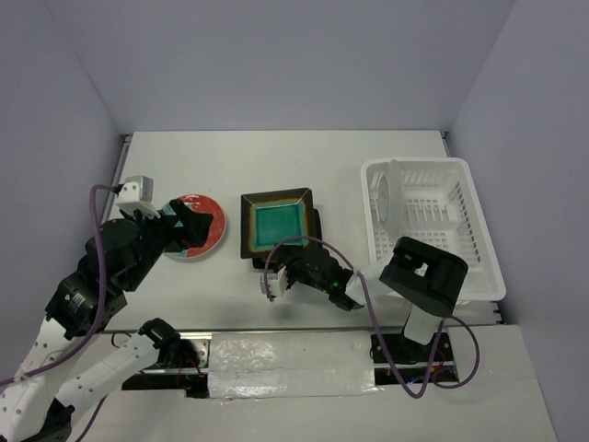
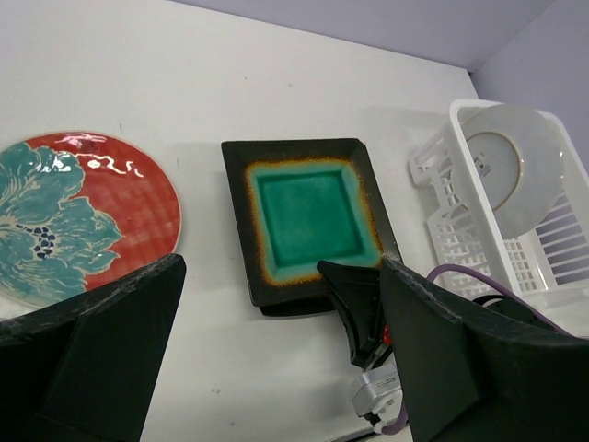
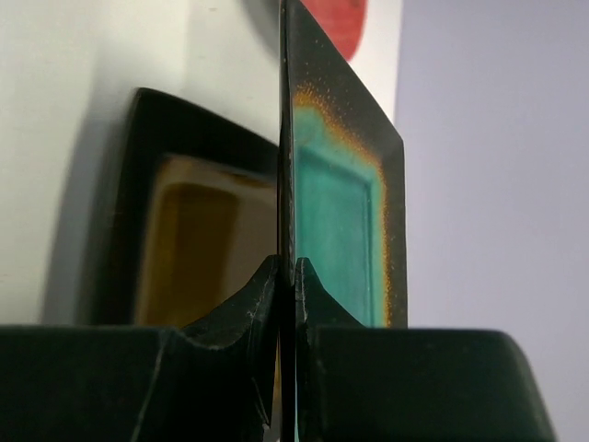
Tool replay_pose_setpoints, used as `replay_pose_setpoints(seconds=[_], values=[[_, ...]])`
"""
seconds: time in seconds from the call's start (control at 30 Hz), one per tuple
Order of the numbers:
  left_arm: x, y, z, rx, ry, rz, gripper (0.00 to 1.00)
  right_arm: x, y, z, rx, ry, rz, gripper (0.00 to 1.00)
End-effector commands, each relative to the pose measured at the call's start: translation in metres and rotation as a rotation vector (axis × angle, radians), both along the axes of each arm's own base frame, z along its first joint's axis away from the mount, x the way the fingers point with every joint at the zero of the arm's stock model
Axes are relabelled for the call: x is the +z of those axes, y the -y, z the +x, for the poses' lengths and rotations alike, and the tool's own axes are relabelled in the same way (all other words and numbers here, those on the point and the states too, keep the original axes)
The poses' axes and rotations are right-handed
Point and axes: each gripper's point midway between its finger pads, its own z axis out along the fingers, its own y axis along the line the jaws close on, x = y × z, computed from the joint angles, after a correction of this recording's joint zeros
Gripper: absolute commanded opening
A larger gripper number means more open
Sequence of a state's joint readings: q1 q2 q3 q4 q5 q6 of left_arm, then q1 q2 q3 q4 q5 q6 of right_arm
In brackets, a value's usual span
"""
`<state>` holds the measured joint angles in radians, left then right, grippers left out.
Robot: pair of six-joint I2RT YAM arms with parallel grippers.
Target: Unload the plates from the dish rack
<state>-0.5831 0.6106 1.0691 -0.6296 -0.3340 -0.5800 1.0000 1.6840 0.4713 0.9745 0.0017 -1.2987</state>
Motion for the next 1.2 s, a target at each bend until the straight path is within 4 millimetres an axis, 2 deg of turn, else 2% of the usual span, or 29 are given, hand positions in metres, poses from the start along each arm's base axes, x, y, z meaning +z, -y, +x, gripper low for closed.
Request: replay_pose_setpoints(seconds=[0.0, 0.13, 0.33, 0.47, 0.6, 0.8, 0.97, 1.03, 1.1, 1.17], values=[[0.010, 0.006, 0.003, -0.020, 0.047, -0.040, 1.00, 0.097, -0.006, 0.008, -0.051, 0.233, 0.296, 0.00], [0.009, 0.015, 0.003, -0.061, 0.040, -0.051, 1.00, 0.099, 0.000, 0.007, -0.067, 0.243, 0.317, 0.00], [0.006, 0.020, 0.002, -0.083, 0.042, -0.069, 0.99, 0.077, 0.002, 0.008, -0.073, 0.220, 0.275, 0.00], [0.004, 0.021, 0.002, -0.086, 0.039, -0.061, 1.00, 0.073, 0.005, 0.010, -0.093, 0.219, 0.296, 0.00], [0.005, 0.020, 0.004, -0.080, 0.042, -0.058, 0.99, 0.060, 0.004, 0.010, -0.091, 0.196, 0.271, 0.00], [0.007, 0.017, 0.002, -0.075, 0.046, -0.058, 0.99, 0.056, 0.003, 0.008, -0.083, 0.181, 0.270, 0.00], [0.006, 0.015, 0.001, -0.066, 0.048, -0.052, 1.00, 0.051, 0.004, 0.008, -0.088, 0.169, 0.273, 0.10], [0.007, 0.014, 0.001, -0.064, 0.049, -0.049, 1.00, 0.049, 0.005, 0.008, -0.094, 0.167, 0.269, 0.17], [0.009, 0.014, 0.001, -0.067, 0.052, -0.051, 0.99, 0.049, 0.006, 0.008, -0.097, 0.166, 0.266, 0.28], [0.009, 0.015, 0.001, -0.068, 0.052, -0.055, 0.99, 0.051, 0.007, 0.007, -0.101, 0.166, 0.273, 0.31]])
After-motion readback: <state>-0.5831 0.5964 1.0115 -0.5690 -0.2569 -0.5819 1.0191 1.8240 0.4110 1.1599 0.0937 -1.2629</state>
